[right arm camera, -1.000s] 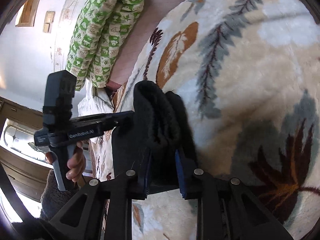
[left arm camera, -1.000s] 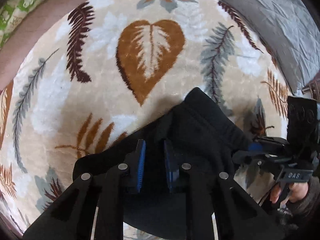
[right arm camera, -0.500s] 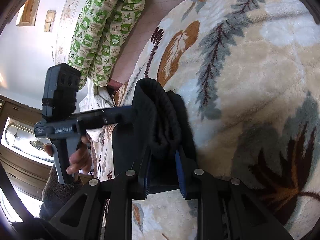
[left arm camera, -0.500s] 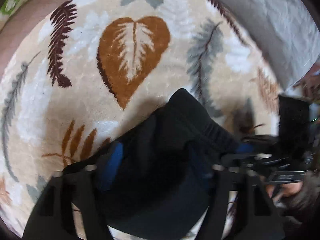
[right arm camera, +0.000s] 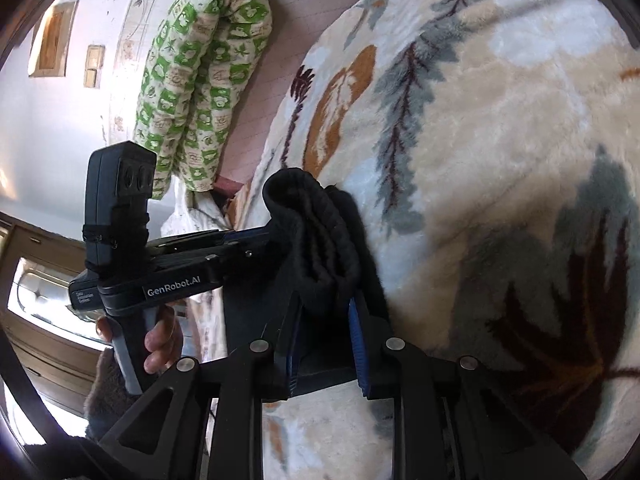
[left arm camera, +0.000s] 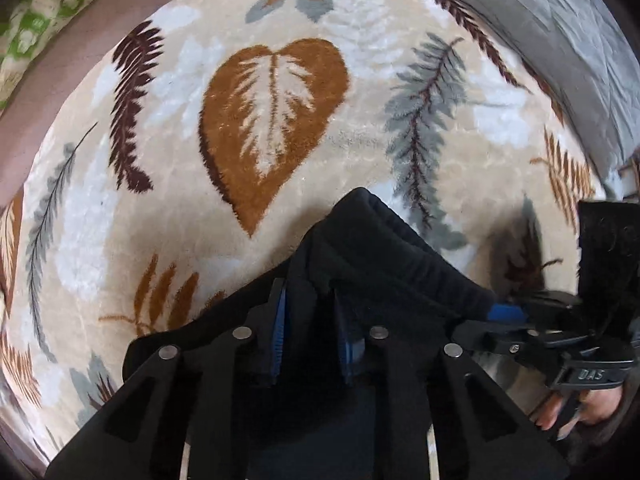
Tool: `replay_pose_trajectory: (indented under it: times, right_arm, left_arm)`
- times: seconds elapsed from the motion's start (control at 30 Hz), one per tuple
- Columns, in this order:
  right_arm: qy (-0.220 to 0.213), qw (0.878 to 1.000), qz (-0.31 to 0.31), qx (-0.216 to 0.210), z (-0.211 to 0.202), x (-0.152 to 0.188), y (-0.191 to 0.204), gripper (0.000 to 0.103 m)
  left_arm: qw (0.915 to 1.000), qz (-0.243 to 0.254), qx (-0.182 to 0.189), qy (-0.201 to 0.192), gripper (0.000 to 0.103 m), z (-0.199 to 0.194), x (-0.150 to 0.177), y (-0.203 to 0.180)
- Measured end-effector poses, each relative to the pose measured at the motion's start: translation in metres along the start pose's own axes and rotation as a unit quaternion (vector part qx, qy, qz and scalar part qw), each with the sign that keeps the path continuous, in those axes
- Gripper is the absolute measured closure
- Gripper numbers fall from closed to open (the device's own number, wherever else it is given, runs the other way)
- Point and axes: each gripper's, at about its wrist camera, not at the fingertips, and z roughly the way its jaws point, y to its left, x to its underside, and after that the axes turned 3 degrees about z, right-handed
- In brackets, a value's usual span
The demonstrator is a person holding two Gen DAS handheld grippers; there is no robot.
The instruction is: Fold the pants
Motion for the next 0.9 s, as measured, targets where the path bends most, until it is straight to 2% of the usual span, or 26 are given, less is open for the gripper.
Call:
replay_pose_trajectory:
  times: [0.13, 0.2, 0.23, 0.33, 0.43, 0.5, 0.53, 0.57, 0.67, 0.77, 0.9]
  right_arm:
    - [-0.001, 1.0, 0.016, -0.013, -0.011, 0.001, 0.0, 0.079]
    - [-0.001, 1.0, 0.019, -0.014, -0.022, 0.001, 0.004, 0.07]
    - [-0.006, 1.0, 0.017, -0.007, -0.028, 0.001, 0.006, 0.065]
    - [-0.026, 1.0, 0.0, 0.007, -0.053, -0.004, 0.014, 0.06]
    - [-0.027, 1.0, -0.013, 0.009, -0.064, -0.013, 0.027, 0.046]
    - [-0.009, 0.999, -0.043, 0.004, -0.059, -0.021, 0.043, 0.045]
    - [0.001, 0.998, -0.056, 0.003, -0.054, -0.024, 0.05, 0.041]
    - [0.021, 0.997, -0.078, 0.013, -0.044, -0.028, 0.059, 0.035]
    - [0.058, 0.99, -0.118, 0.051, -0.022, -0.034, 0.071, 0.035]
    - [0.082, 0.986, -0.13, 0.069, -0.01, -0.041, 0.066, 0.035]
    - [0.132, 0.983, -0.116, 0.048, 0.006, -0.05, 0.053, 0.035]
  left_arm:
    - [0.9954, -0.073, 0.046, -0.041, 0.082, -0.036, 0.012, 0.019]
    - [0.9888, -0.125, 0.052, -0.063, 0.082, -0.055, 0.028, 0.035]
    - [0.9845, -0.149, 0.057, -0.073, 0.081, -0.063, 0.038, 0.044]
    - [0.9688, -0.224, 0.064, -0.086, 0.081, -0.074, 0.074, 0.059]
    - [0.9499, -0.29, 0.073, -0.092, 0.08, -0.07, 0.114, 0.061]
    - [0.9381, -0.319, 0.097, -0.093, 0.08, -0.062, 0.135, 0.062]
    - [0.9304, -0.336, 0.112, -0.094, 0.08, -0.058, 0.145, 0.061]
    - [0.9207, -0.353, 0.135, -0.098, 0.08, -0.053, 0.154, 0.062]
    - [0.897, -0.39, 0.178, -0.107, 0.08, -0.042, 0.176, 0.062]
    - [0.8896, -0.406, 0.18, -0.107, 0.08, -0.034, 0.184, 0.062]
    - [0.8752, -0.425, 0.204, -0.109, 0.079, -0.024, 0.184, 0.062]
